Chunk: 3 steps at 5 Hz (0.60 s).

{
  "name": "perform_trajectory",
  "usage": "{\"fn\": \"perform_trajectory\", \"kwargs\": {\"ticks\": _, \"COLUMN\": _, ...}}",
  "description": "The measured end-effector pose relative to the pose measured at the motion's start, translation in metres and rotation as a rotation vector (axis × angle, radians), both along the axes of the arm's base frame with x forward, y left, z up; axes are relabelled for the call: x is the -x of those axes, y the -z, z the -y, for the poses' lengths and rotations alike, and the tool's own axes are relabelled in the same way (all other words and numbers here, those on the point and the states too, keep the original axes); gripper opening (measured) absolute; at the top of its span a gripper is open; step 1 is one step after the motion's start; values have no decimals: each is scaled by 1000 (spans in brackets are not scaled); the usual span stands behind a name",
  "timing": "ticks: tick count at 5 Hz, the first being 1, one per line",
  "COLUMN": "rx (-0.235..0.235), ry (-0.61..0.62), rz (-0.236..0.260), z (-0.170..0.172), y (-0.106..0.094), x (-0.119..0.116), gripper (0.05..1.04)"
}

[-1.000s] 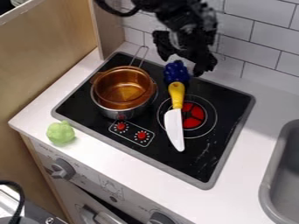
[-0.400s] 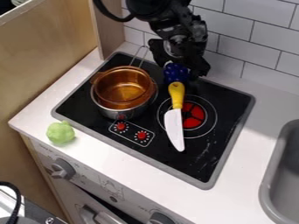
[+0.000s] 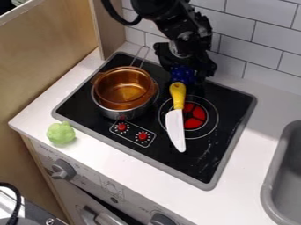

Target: Move a blue pepper to the top right side of the burner

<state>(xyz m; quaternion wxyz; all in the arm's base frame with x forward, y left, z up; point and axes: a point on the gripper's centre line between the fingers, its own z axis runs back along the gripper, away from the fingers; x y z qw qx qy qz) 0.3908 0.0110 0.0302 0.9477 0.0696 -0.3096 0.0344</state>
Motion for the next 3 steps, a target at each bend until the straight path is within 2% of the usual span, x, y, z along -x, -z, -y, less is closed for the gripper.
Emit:
{"fn": "perform_trajectory", "kwargs": {"ticks": 1, "rx": 17, "ry": -14, "rz": -3, "z": 1, "y": 1, "x": 0, "gripper": 839}}
{"fn": "perform_trajectory", "kwargs": {"ticks": 3, "rx": 73, "ry": -48, "rz": -52, "z": 6, "y": -1, "x": 1, "gripper": 838}}
